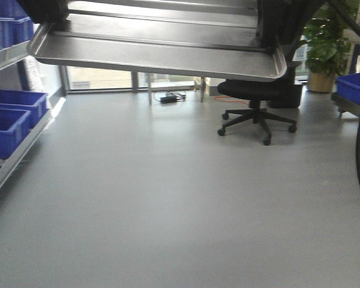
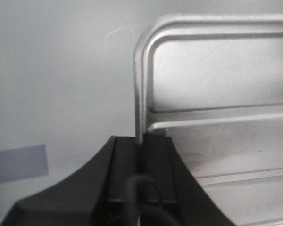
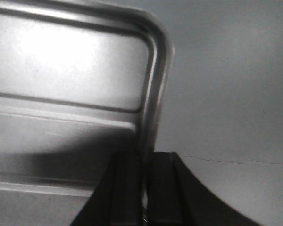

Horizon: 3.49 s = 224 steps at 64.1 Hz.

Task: Grab silver tray and place in blue box
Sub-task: 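Hold the tray with both grippers while the base drives to the blue bins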

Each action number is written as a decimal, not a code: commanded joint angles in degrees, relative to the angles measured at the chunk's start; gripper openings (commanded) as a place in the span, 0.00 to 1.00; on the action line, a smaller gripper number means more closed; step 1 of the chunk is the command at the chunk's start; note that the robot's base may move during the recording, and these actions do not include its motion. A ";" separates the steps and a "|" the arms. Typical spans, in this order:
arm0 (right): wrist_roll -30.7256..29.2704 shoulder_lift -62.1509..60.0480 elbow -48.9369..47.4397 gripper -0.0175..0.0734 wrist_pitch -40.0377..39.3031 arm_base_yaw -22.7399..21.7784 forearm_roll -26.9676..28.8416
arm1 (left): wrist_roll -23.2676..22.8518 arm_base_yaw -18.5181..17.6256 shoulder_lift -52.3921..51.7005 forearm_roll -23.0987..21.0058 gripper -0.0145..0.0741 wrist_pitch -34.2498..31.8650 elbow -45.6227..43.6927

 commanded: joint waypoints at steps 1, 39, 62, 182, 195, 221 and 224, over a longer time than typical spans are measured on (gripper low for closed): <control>-1.66 -2.39 -2.10 0.25 -2.45 0.39 -1.87 | 0.16 -0.62 -2.34 0.59 0.05 -3.29 -2.12; -1.66 -2.39 -2.10 0.25 -2.45 0.39 -1.87 | 0.16 -0.62 -2.34 0.59 0.05 -3.29 -2.12; -1.66 -2.39 -2.10 0.25 -2.45 0.39 -1.87 | 0.16 -0.62 -2.34 0.59 0.05 -3.29 -2.12; -1.66 -2.31 -2.10 0.25 -2.52 0.39 -1.87 | 0.16 -0.62 0.09 -0.16 0.05 -3.62 -2.12; -1.66 -2.31 -2.10 0.25 -2.52 0.39 -1.87 | 0.16 -0.62 0.09 -0.31 0.05 -3.62 -2.12; -1.66 -2.31 -2.10 0.25 -2.52 0.39 -1.87 | 0.16 -0.62 0.09 -0.31 0.05 -3.62 -2.12; -1.66 -2.31 -2.10 0.25 -2.52 0.39 -1.87 | 0.16 -0.62 0.09 -0.31 0.05 -3.62 -2.12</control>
